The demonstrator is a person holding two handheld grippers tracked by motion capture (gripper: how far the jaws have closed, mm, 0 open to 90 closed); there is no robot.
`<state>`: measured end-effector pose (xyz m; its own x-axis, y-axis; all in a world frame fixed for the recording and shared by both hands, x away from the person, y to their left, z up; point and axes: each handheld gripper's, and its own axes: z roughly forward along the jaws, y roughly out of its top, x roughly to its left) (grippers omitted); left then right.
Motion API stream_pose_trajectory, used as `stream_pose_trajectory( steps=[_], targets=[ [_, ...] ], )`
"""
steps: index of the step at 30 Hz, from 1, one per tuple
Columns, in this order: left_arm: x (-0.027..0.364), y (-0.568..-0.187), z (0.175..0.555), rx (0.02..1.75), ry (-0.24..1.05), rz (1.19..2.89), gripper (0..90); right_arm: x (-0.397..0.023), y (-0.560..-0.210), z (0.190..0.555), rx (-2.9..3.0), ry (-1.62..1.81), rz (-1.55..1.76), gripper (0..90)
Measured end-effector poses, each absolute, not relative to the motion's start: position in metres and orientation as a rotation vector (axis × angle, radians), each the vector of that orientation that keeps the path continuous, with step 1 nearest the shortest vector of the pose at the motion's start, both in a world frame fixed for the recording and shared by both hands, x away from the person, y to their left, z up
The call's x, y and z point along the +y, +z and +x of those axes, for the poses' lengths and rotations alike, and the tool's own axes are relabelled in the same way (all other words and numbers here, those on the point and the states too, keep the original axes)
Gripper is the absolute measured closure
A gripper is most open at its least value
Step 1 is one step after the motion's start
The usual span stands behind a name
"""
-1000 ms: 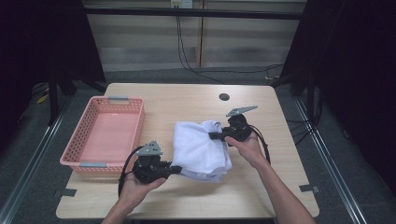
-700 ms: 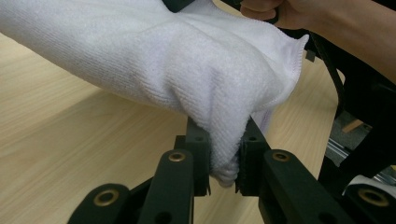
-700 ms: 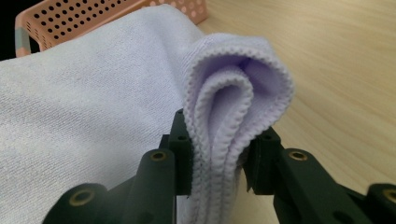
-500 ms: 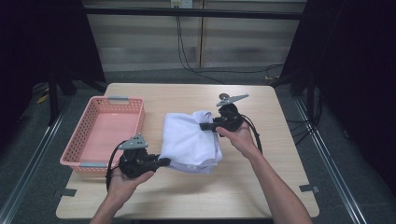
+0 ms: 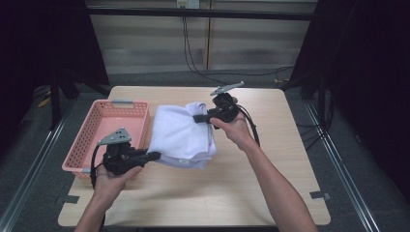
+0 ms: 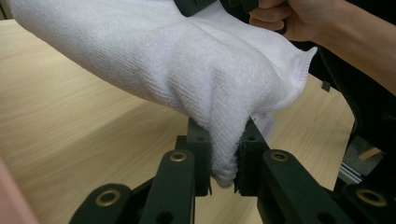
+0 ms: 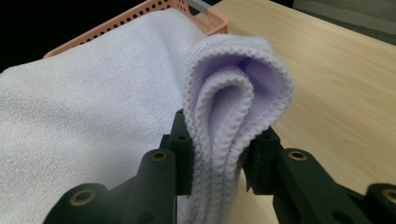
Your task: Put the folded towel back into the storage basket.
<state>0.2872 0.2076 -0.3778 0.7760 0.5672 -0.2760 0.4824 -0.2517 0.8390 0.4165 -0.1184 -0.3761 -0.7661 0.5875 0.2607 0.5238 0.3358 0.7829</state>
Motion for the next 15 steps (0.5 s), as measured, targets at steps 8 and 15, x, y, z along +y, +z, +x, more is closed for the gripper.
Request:
stream_pose_trajectory(
  steps=[8,15],
  targets=[
    [0.234,-0.366,0.287,0.816,0.138,1.874,80.0,-0.091,-0.358,0.427,2.525,1.455,0.997,68.8],
    [0.261,-0.362,0.29,0.846,0.159,1.838,80.0,-0.066,-0.347,0.433,2.543,1.459,0.979,68.8]
  ],
)
